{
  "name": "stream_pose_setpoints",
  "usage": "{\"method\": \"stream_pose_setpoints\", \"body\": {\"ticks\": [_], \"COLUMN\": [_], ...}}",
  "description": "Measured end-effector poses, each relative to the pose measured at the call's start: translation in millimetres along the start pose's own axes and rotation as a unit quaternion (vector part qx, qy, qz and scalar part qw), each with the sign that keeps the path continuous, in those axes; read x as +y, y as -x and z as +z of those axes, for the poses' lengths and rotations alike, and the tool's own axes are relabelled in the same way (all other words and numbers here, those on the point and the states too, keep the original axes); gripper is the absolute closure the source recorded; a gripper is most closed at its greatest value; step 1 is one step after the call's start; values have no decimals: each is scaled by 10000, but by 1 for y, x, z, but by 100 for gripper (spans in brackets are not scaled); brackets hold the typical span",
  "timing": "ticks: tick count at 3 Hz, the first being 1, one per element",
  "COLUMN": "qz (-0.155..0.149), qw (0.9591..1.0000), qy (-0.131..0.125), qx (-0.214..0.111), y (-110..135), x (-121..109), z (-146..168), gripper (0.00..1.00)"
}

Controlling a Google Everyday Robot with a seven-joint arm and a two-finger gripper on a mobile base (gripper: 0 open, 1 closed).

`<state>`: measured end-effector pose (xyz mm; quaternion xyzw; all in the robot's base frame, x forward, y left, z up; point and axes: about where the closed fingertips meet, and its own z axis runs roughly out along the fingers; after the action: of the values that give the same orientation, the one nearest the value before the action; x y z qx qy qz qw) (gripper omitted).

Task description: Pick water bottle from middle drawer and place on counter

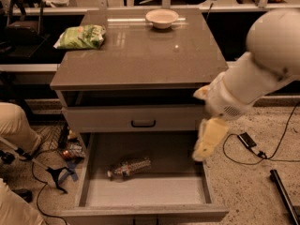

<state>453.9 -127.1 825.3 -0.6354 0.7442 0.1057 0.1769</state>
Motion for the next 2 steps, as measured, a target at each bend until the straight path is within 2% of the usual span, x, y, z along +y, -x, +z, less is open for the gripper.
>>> {"method": "stream_pose_setpoints", "body": {"ticks": [1, 2], "qz": [220, 199], "qw": [9946, 9953], "qy": [571, 573], "qx": [-840, -754], "y": [25, 23], "x": [18, 19], "z": [103, 101], "gripper": [0, 0]}}
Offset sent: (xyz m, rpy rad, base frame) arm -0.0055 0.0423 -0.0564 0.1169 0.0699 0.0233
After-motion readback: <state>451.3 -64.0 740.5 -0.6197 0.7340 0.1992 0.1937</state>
